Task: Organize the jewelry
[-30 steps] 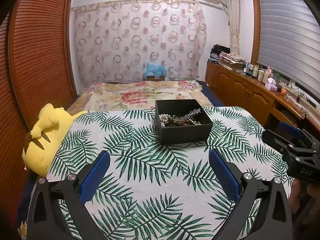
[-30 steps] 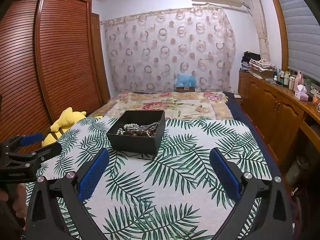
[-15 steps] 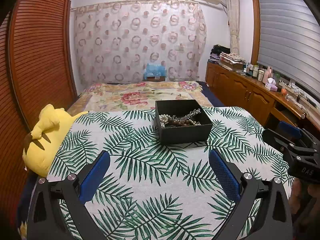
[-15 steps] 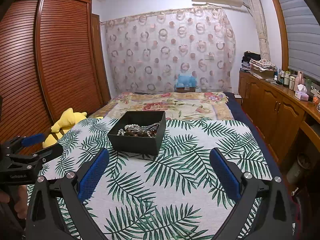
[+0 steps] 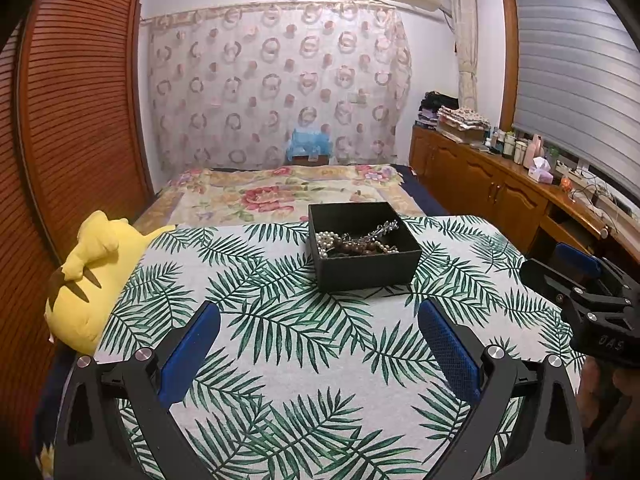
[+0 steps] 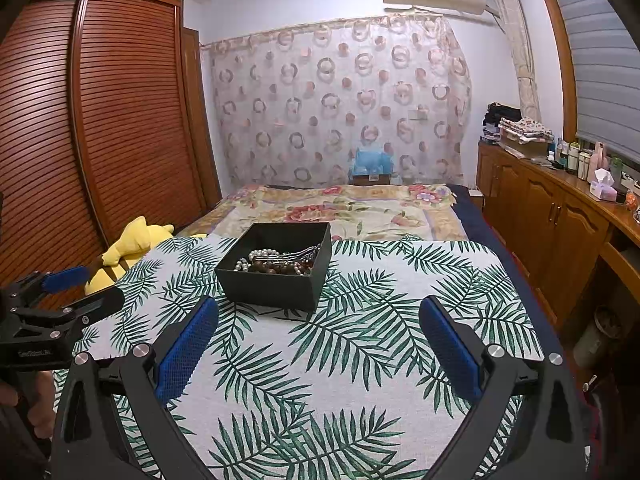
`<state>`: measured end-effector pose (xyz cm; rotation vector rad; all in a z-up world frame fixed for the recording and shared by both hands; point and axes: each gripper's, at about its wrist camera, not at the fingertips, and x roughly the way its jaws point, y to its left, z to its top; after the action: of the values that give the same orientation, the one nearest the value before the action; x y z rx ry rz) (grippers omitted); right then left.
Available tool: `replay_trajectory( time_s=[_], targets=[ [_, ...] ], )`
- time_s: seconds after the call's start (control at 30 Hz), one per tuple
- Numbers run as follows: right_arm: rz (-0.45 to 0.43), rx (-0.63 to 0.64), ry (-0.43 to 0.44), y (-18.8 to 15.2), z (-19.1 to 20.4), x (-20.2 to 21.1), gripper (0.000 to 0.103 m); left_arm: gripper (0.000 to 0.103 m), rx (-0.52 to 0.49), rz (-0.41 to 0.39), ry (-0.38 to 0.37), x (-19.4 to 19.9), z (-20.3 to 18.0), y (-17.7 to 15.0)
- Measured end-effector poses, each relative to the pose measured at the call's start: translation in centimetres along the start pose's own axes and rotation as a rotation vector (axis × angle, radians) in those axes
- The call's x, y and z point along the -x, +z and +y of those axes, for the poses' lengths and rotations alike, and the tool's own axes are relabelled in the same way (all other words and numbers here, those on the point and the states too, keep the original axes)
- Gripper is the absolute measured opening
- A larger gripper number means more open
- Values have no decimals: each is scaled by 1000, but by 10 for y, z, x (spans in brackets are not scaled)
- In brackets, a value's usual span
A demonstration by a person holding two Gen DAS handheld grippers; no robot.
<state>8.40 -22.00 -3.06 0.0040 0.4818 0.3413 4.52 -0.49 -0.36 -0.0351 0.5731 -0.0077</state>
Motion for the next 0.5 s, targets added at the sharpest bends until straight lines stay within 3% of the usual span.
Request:
replay_trajectory(
  time_s=[0.5],
  targets=[
    [-3, -2, 1, 3, 4, 4, 101, 96, 0, -10, 1, 4, -1, 1]
  ],
)
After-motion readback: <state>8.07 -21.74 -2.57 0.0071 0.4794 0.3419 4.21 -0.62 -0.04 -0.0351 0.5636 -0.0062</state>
